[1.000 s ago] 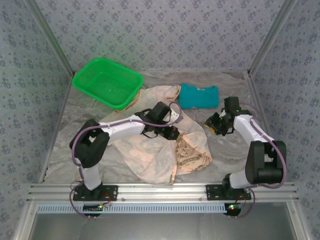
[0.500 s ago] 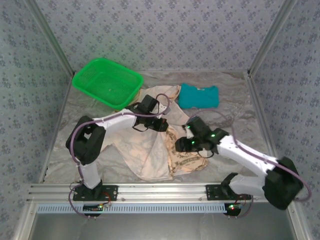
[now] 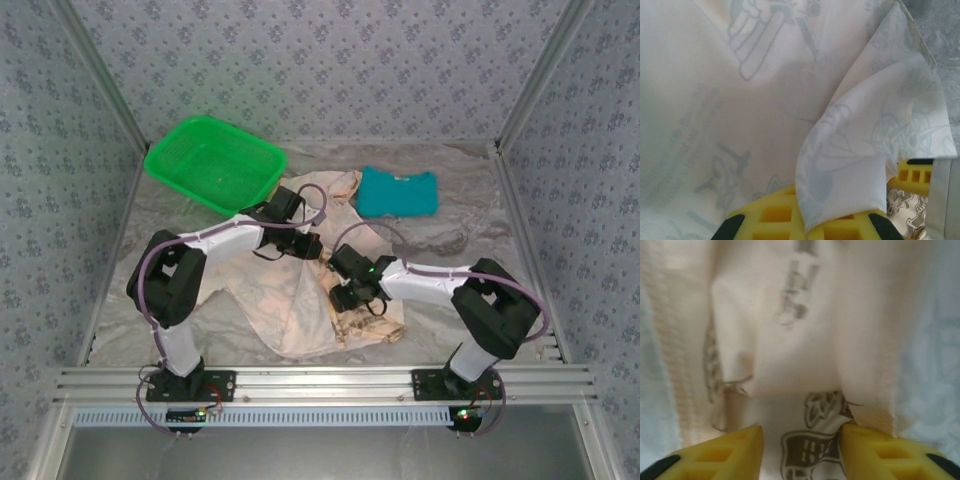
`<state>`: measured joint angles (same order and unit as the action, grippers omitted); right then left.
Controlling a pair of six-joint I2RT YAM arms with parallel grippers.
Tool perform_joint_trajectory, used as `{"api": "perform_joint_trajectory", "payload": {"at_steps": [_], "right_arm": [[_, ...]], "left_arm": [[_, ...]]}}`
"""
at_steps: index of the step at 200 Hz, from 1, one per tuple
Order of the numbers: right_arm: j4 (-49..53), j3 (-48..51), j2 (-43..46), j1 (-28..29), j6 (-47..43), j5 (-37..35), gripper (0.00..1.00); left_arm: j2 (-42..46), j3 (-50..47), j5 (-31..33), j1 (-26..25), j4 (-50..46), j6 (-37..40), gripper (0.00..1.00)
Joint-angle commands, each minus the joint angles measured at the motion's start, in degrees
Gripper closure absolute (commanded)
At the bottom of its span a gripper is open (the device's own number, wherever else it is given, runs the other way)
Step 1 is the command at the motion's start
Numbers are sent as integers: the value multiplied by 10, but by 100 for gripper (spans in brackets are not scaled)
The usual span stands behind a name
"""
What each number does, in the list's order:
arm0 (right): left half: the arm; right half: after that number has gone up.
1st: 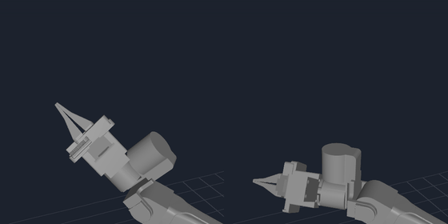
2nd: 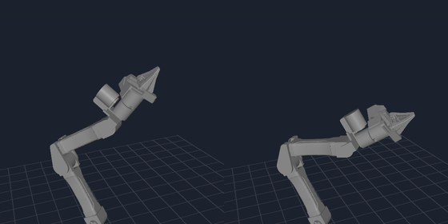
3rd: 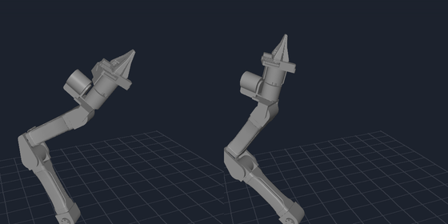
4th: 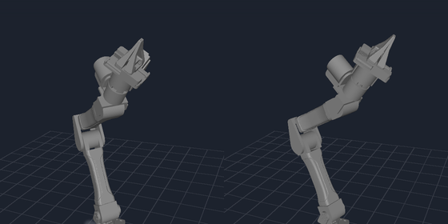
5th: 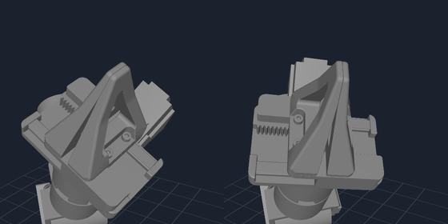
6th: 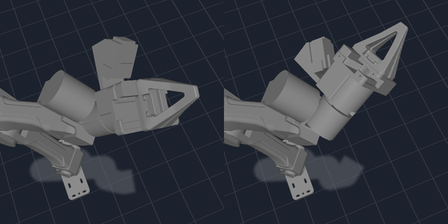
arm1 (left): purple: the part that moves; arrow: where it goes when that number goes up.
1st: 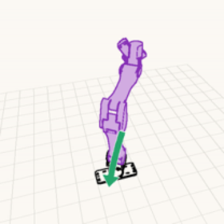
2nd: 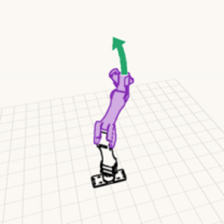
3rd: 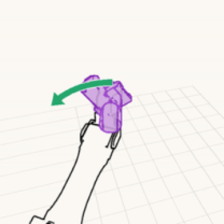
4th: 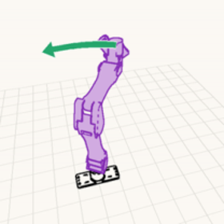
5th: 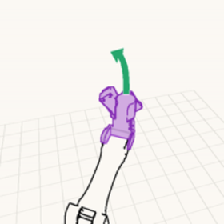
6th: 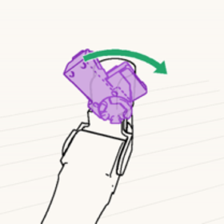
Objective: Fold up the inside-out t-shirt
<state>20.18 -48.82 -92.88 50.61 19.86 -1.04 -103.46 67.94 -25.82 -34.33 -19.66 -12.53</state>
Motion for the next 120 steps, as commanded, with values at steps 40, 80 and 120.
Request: {"api": "perform_joint_trajectory", "payload": {"at_steps": [40,80,120], "right_arm": [[55,-3,23,1,-7,-85,100],[57,2,229,-118,-86,45,100],[94,-55,378,-309,-125,178,100]], "left_arm": [[22,22,44,15,-41,-7,100],[39,64,88,34,-99,-31,100],[90,84,136,51,-153,-55,100]]}}
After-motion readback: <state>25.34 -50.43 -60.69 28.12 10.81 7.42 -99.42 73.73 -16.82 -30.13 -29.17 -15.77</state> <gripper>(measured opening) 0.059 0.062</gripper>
